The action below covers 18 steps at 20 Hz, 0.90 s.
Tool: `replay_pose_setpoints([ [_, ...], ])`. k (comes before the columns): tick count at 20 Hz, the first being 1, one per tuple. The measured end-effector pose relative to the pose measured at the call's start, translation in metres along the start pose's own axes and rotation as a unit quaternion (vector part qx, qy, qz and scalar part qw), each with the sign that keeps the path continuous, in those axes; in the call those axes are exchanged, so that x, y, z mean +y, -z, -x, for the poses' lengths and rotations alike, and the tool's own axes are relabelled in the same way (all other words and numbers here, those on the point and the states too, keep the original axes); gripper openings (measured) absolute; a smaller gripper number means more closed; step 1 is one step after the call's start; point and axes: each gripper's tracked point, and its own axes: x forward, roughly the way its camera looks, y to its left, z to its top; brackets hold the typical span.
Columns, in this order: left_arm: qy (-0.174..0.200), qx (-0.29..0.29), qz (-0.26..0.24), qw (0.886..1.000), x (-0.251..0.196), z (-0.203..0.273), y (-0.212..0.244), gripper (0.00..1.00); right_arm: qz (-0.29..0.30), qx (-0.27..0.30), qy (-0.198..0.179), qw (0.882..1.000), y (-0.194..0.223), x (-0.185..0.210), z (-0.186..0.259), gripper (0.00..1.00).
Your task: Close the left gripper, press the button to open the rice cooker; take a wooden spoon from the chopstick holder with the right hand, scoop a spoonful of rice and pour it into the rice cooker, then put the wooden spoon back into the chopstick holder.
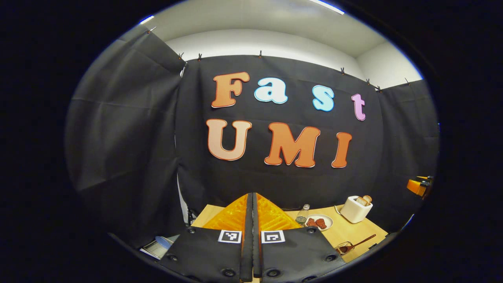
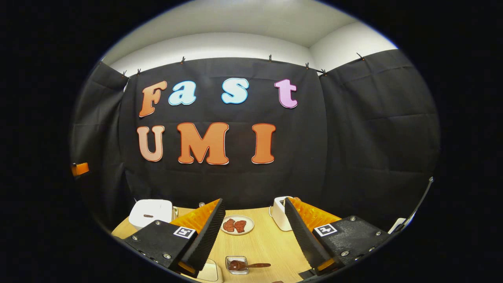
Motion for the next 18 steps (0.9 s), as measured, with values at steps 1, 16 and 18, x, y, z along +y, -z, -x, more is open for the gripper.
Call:
replay_pose_setpoints([
  [1,0.013,0.006,0.001,1.000,-0.007,-0.009,0.007,0.05,-0.001,0.002,0.002,1.000,0.002,-0.001,-0.001,0.94],
  [16,0.051,0.193,-0.033,0.979,-0.031,-0.175,0.219,0.05,-0.016,0.050,0.064,0.997,0.035,-0.052,-0.001,0.94],
  [18,0.047,0.212,-0.024,0.976,-0.030,-0.185,0.239,0.05,-0.015,0.060,0.070,0.996,0.042,-0.057,0.001,0.94],
])
